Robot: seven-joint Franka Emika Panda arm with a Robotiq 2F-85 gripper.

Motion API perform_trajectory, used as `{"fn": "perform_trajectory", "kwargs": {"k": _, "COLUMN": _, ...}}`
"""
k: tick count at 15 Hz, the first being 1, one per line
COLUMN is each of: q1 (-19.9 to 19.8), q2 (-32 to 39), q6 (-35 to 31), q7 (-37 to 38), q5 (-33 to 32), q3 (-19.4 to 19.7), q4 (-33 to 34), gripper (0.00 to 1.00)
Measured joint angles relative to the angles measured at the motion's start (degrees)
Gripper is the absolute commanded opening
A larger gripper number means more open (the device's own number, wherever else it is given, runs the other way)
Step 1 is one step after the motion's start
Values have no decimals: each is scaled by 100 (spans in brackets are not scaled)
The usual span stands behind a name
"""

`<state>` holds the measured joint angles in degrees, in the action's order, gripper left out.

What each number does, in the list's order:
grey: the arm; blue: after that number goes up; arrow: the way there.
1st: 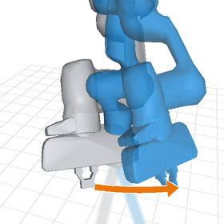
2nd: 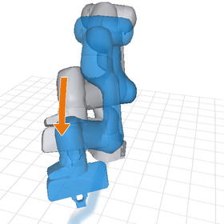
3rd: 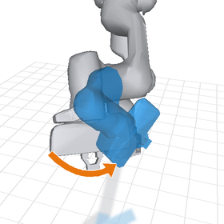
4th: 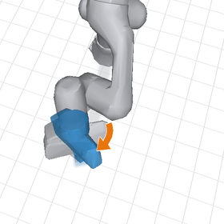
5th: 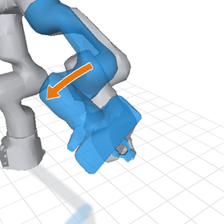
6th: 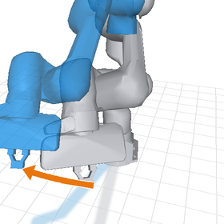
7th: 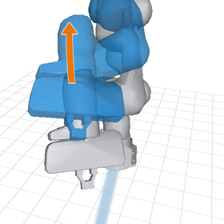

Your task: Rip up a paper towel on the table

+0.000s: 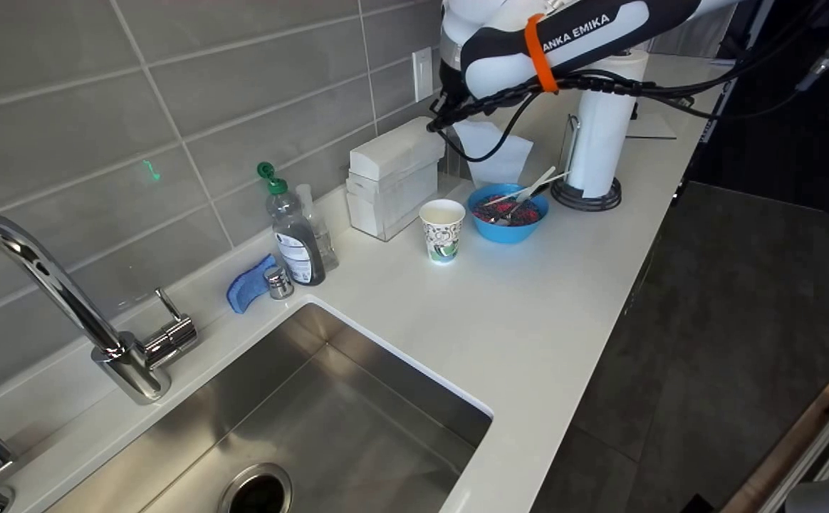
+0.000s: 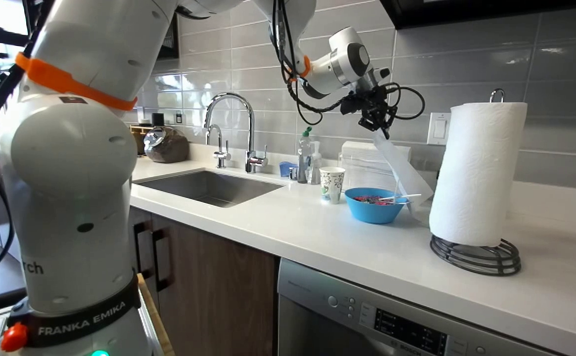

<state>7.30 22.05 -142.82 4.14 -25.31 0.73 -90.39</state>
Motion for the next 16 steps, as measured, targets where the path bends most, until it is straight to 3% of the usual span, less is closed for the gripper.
{"fn": "perform_trajectory", "kwargs": {"k": 6, "q1": 2, "q2": -395, "q6": -939, "q7": 908, "q5": -17, "q3": 274, "q4": -46, "gripper": 0}}
{"fn": "perform_trajectory", "kwargs": {"k": 9, "q1": 45, "q2": -780, "q6": -1108, "q7": 1451, "q5": -269, "q3": 352, "q4": -277, "gripper": 0}}
{"fn": "perform_trajectory", "kwargs": {"k": 12, "q1": 329, "q2": -1233, "q6": -916, "q7": 2637, "q5": -953, "q3": 650, "q4": -536, "gripper": 0}}
{"fn": "perform_trajectory", "kwargs": {"k": 16, "q1": 812, "q2": -1708, "q6": 5, "q7": 4255, "q5": -1803, "q3": 1011, "q4": -660, "gripper": 0}}
